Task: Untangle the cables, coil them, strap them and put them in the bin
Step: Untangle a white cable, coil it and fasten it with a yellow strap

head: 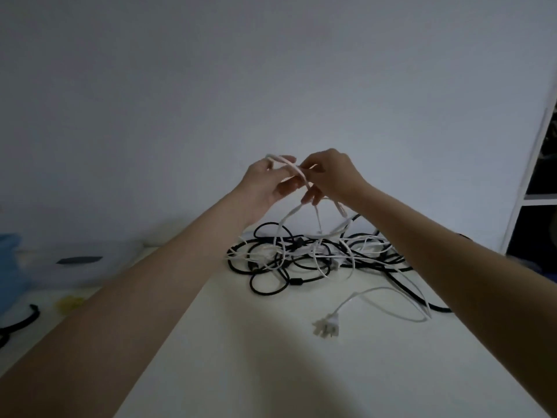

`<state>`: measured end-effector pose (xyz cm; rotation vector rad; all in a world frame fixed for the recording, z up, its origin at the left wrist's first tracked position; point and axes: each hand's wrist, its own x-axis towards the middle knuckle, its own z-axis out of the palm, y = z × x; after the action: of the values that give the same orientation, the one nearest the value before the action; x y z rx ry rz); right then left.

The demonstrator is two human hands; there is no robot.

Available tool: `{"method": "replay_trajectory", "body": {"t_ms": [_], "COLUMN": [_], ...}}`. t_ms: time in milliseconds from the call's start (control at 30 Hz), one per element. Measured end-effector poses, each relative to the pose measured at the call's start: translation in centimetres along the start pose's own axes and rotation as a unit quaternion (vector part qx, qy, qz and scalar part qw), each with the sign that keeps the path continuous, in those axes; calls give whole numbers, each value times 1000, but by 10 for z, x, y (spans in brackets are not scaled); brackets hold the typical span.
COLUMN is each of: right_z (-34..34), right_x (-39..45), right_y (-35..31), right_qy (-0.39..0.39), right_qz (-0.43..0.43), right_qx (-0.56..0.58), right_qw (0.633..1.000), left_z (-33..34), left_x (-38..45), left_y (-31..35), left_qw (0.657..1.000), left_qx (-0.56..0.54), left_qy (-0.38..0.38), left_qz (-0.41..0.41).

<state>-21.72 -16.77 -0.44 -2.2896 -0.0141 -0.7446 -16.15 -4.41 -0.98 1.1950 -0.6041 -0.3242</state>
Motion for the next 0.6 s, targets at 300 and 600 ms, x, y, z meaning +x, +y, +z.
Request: {"method": "replay_trajectory", "body": {"t_ms": [300,600], "right_z": [-7,-9], "right_x": [11,8], "right_y": [22,62], "right_qy": [127,-30], "right_qz": [157,255], "right_qx": [77,-217], "right_qw": [976,942], "left_z": [-51,-42], "left_x": [7,16], "left_y": [-8,-17], "left_qw": [956,973], "left_qx": [262,205], "left_qy": [132,108], "left_qz": [-9,-5]}}
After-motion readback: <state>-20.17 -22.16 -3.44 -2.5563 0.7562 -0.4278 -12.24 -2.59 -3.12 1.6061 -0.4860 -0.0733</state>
